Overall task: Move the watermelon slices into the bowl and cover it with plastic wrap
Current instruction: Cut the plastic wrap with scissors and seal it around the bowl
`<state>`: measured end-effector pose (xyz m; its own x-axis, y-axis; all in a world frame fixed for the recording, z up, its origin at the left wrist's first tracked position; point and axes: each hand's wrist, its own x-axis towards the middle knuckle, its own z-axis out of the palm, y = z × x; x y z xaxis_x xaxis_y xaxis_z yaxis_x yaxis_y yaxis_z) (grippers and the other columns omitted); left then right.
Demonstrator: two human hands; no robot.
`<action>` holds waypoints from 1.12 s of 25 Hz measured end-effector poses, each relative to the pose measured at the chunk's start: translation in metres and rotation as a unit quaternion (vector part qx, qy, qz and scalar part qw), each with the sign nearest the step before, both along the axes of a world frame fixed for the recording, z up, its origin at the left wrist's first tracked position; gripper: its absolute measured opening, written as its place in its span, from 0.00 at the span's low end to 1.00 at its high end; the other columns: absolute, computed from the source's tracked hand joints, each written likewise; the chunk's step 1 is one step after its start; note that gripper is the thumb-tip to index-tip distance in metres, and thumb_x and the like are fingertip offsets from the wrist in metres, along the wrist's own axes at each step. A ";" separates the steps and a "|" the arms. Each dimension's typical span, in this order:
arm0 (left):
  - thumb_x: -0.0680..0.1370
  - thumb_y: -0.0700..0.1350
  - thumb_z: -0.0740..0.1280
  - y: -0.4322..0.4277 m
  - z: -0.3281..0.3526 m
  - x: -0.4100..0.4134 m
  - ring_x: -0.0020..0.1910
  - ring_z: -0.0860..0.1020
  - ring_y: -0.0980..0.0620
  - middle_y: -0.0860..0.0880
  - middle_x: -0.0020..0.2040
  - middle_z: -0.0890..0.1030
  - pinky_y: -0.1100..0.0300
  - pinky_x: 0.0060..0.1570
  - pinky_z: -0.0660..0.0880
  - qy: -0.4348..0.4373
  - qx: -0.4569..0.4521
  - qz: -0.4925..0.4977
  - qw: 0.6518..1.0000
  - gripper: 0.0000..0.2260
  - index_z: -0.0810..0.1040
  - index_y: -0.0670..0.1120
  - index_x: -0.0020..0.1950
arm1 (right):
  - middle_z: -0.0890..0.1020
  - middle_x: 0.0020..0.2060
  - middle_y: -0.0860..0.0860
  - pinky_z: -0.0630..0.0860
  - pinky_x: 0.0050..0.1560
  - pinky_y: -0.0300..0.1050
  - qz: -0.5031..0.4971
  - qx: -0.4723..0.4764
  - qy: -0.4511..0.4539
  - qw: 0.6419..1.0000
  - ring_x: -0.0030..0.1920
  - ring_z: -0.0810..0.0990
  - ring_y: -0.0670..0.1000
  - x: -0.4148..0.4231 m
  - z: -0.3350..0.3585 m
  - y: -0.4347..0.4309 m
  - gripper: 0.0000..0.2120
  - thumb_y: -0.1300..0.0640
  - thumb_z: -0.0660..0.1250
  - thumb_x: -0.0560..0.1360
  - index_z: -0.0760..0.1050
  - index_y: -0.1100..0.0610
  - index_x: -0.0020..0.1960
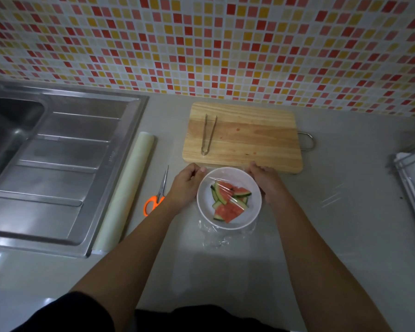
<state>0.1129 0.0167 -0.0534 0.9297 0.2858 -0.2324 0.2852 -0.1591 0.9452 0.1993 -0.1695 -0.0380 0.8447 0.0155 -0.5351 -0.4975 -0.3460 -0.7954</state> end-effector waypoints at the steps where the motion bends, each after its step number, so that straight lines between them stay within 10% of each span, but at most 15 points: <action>1: 0.80 0.49 0.61 0.001 0.001 0.002 0.34 0.71 0.53 0.50 0.34 0.74 0.59 0.35 0.69 0.008 0.003 0.004 1.000 0.12 0.71 0.46 0.38 | 0.81 0.31 0.52 0.74 0.40 0.44 0.019 0.001 0.031 0.999 0.34 0.79 0.53 0.001 0.002 0.000 0.20 0.44 0.59 0.77 0.77 0.54 0.33; 6: 0.79 0.50 0.63 0.005 0.000 0.009 0.36 0.74 0.53 0.50 0.37 0.77 0.59 0.38 0.72 0.045 -0.005 -0.007 0.999 0.13 0.75 0.42 0.41 | 0.81 0.26 0.49 0.73 0.39 0.44 0.050 0.110 0.137 0.983 0.32 0.78 0.51 0.000 0.005 0.001 0.18 0.44 0.64 0.74 0.79 0.52 0.31; 13: 0.81 0.49 0.60 0.004 0.006 0.011 0.29 0.70 0.60 0.54 0.30 0.73 0.72 0.28 0.65 -0.032 0.173 -0.035 0.984 0.14 0.66 0.52 0.35 | 0.81 0.42 0.51 0.73 0.49 0.44 0.056 0.039 -0.011 0.998 0.45 0.79 0.53 -0.002 -0.005 0.010 0.18 0.46 0.54 0.80 0.79 0.50 0.40; 17: 0.82 0.51 0.57 0.005 0.004 0.012 0.30 0.70 0.58 0.51 0.31 0.73 0.71 0.28 0.65 -0.018 0.181 -0.064 0.981 0.15 0.63 0.53 0.35 | 0.77 0.35 0.52 0.73 0.52 0.49 -0.025 0.070 0.035 0.997 0.39 0.75 0.53 0.000 -0.007 0.015 0.23 0.44 0.50 0.80 0.77 0.51 0.37; 22: 0.82 0.52 0.58 0.004 -0.003 0.011 0.33 0.71 0.59 0.52 0.34 0.73 0.65 0.37 0.68 0.032 0.067 -0.042 0.996 0.15 0.69 0.45 0.38 | 0.80 0.21 0.53 0.73 0.37 0.47 -0.123 0.152 0.163 0.967 0.33 0.75 0.54 -0.002 -0.009 0.011 0.18 0.52 0.56 0.80 0.76 0.56 0.36; 28: 0.81 0.51 0.58 -0.001 -0.006 0.010 0.33 0.71 0.53 0.49 0.34 0.72 0.60 0.35 0.69 0.076 -0.053 0.016 0.996 0.14 0.69 0.45 0.39 | 0.75 0.34 0.58 0.71 0.45 0.49 -0.091 0.084 0.182 0.975 0.34 0.73 0.57 -0.002 -0.007 0.008 0.16 0.56 0.56 0.79 0.73 0.60 0.36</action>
